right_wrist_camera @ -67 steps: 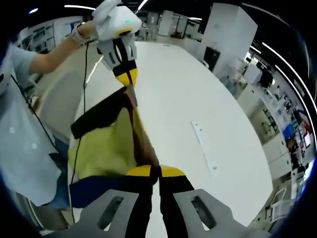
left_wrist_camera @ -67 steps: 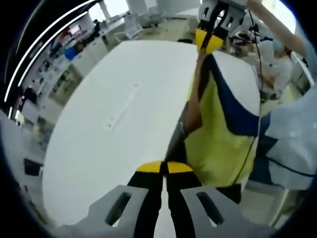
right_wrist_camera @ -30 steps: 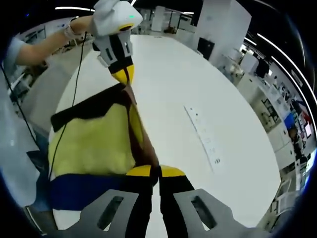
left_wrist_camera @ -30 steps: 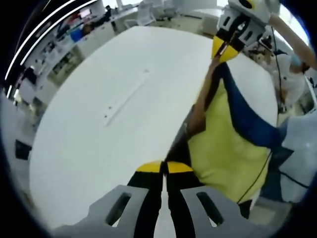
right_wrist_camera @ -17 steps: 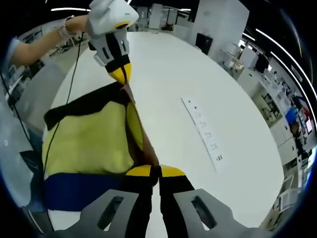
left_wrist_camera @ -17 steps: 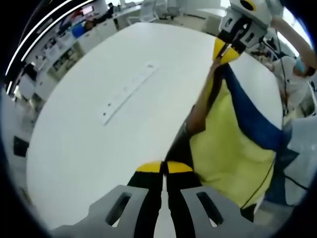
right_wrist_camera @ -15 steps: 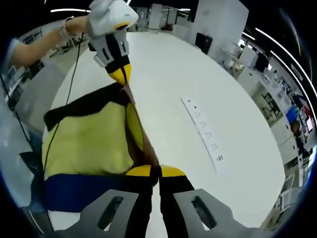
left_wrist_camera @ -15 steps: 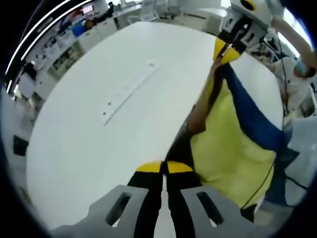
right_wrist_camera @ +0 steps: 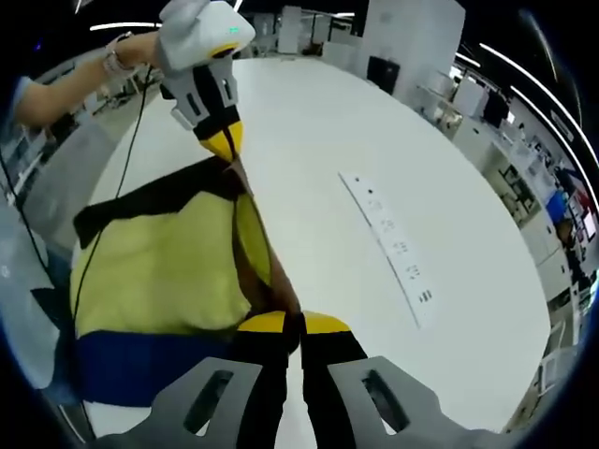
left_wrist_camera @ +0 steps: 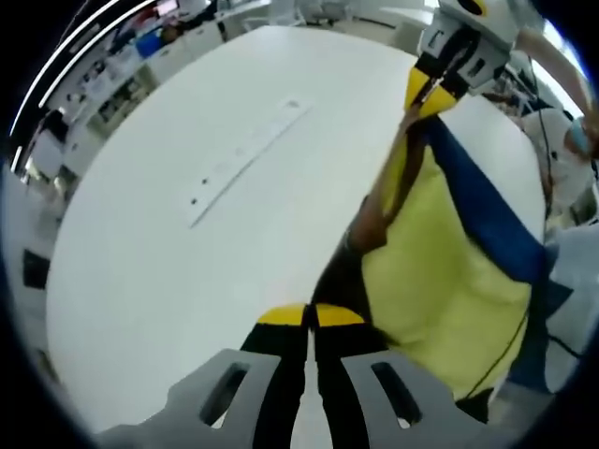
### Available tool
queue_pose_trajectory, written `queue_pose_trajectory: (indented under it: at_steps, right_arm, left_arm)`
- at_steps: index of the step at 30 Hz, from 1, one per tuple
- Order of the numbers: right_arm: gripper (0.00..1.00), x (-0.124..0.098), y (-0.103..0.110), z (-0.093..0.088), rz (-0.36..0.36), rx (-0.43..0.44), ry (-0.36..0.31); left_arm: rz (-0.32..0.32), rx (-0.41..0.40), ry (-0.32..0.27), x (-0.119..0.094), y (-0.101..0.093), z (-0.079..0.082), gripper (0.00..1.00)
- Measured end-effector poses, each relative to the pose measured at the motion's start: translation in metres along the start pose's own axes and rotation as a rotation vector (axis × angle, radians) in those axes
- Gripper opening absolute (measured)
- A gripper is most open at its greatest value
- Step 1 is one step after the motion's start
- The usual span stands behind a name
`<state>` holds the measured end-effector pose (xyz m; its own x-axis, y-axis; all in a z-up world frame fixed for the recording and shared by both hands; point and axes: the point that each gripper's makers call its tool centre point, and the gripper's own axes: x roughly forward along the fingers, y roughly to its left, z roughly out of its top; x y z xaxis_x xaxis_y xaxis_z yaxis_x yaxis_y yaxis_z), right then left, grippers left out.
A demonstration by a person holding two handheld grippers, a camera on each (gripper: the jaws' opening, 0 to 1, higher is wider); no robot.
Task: Fold the garment on the visible template until the final outline fits inside the template.
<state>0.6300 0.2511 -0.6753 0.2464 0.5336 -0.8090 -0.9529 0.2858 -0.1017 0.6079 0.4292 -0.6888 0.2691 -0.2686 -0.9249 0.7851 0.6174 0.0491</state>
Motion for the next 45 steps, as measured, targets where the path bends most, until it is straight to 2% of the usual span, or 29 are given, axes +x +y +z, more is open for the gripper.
queue_pose_trajectory:
  at_steps: [17, 26, 35, 45]
  right_arm:
    - [0.04, 0.026, -0.018, -0.017, -0.017, 0.021, 0.017]
    - [0.04, 0.040, -0.027, -0.017, -0.041, 0.032, -0.002]
    - [0.04, 0.057, -0.031, -0.026, -0.054, 0.043, 0.010]
    - [0.04, 0.068, -0.029, -0.034, -0.054, 0.012, 0.040]
  left_arm:
    - [-0.011, -0.019, 0.024, 0.024, 0.011, 0.004, 0.00]
    - [0.003, -0.024, 0.032, 0.032, 0.019, 0.002, 0.00]
    - [0.027, -0.020, 0.039, 0.049, 0.024, -0.002, 0.00]
    - [0.023, -0.019, 0.041, 0.058, 0.023, -0.007, 0.00]
